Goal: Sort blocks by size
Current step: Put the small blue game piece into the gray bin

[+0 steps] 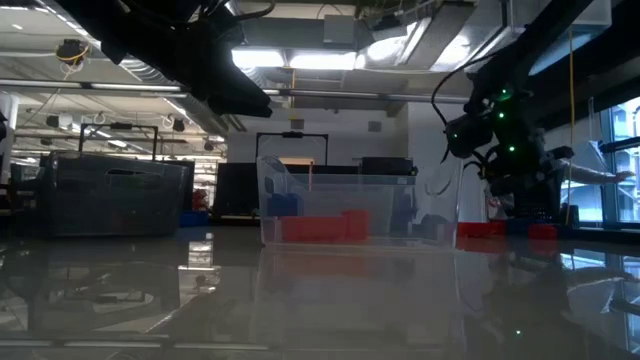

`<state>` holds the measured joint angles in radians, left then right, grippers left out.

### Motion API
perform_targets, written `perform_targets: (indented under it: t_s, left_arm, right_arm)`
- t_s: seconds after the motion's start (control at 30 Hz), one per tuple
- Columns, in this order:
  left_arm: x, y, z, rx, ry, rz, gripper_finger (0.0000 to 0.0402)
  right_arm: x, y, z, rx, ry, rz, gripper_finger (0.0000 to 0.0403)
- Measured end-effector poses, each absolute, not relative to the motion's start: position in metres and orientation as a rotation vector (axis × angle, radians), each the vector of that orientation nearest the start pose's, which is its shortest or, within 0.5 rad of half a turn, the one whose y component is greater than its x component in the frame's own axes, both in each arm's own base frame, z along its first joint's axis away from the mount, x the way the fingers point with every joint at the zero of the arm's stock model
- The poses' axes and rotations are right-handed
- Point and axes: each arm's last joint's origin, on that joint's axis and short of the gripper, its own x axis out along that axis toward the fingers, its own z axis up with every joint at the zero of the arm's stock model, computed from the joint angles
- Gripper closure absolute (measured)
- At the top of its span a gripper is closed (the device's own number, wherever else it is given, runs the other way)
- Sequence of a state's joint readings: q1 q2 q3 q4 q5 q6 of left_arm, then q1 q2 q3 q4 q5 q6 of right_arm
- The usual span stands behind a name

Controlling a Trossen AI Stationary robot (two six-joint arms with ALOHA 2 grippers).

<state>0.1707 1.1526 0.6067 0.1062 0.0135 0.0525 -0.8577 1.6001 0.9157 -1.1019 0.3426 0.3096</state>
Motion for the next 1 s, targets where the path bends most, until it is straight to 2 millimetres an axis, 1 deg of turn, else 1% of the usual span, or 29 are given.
perform_targets:
  t_s: [0.17,0.4,0.57,0.67,0.77,1.0]
  left_arm:
    - [0.237,0.041,0.228,0.011,0.442,0.143,0.0170]
    - [0.237,0.041,0.228,0.011,0.442,0.143,0.0170]
    - [0.237,0.041,0.228,0.011,0.441,0.143,0.0170]
    - [0.237,0.041,0.228,0.011,0.441,0.143,0.0170]
    - [0.237,0.041,0.228,0.011,0.441,0.143,0.0170]
    - [0.237,0.041,0.228,0.011,0.440,0.143,0.0170]
  right_arm:
    - [0.148,-0.186,0.160,0.690,1.703,-1.121,0.0382]
    - [0.151,-0.190,0.140,0.674,1.808,-1.108,0.0382]
    - [0.152,-0.190,0.138,0.660,1.825,-1.086,0.0381]
    - [0.154,-0.185,0.139,0.659,1.841,-1.056,0.0381]
    - [0.159,-0.177,0.139,0.680,1.873,-0.992,0.0381]
    - [0.180,-0.151,0.140,0.670,1.896,-0.840,0.0381]
